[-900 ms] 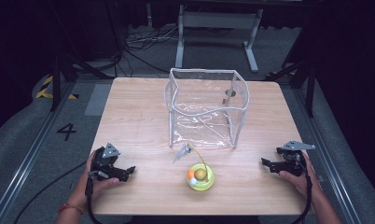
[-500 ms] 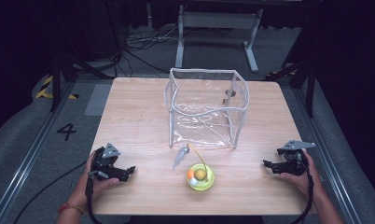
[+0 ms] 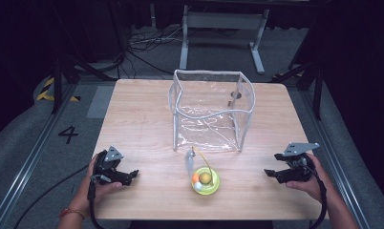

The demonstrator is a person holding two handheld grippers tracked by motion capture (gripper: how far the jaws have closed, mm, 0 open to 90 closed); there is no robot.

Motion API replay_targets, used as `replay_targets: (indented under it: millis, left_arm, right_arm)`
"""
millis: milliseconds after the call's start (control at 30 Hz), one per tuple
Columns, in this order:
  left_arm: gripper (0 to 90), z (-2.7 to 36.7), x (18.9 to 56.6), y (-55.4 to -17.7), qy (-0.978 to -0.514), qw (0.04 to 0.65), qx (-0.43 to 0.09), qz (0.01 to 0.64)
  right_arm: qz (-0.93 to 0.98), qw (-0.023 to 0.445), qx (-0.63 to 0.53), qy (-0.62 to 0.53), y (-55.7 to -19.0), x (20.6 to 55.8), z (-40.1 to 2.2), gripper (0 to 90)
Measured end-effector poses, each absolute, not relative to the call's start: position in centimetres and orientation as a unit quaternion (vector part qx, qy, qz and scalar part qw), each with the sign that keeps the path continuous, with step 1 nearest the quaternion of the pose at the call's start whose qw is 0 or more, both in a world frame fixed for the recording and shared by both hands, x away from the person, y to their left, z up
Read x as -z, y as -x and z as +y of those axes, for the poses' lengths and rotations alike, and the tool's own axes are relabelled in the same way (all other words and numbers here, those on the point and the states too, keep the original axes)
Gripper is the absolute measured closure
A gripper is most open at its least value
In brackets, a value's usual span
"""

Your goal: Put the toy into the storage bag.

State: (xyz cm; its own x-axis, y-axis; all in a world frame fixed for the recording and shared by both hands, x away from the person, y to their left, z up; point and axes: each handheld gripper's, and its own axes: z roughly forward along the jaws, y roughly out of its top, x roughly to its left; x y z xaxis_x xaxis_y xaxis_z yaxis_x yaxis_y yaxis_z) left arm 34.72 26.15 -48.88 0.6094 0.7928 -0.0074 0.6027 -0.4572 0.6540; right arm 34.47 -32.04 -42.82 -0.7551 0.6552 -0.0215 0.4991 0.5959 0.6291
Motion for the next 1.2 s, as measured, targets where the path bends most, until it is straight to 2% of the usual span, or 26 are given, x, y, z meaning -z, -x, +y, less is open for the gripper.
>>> replay_targets:
  millis: [833, 900, 1200]
  left_arm:
    - [0.3, 26.1, 48.9, -34.7, -0.839, 0.314, -0.151, 0.418]
    - [0.3, 26.1, 48.9, -34.7, -0.839, 0.314, -0.151, 0.418]
    - [0.3, 26.1, 48.9, -34.7, -0.839, 0.314, -0.151, 0.418]
  right_arm:
    - [0.952, 0.056, -0.244, -0.177, -31.8, 35.8, -19.2, 27.8]
    - [0.955, 0.068, -0.236, -0.169, -31.8, 35.4, -18.3, 27.8]
    - [0.964, 0.065, -0.217, -0.141, -32.0, 34.4, -14.9, 32.5]
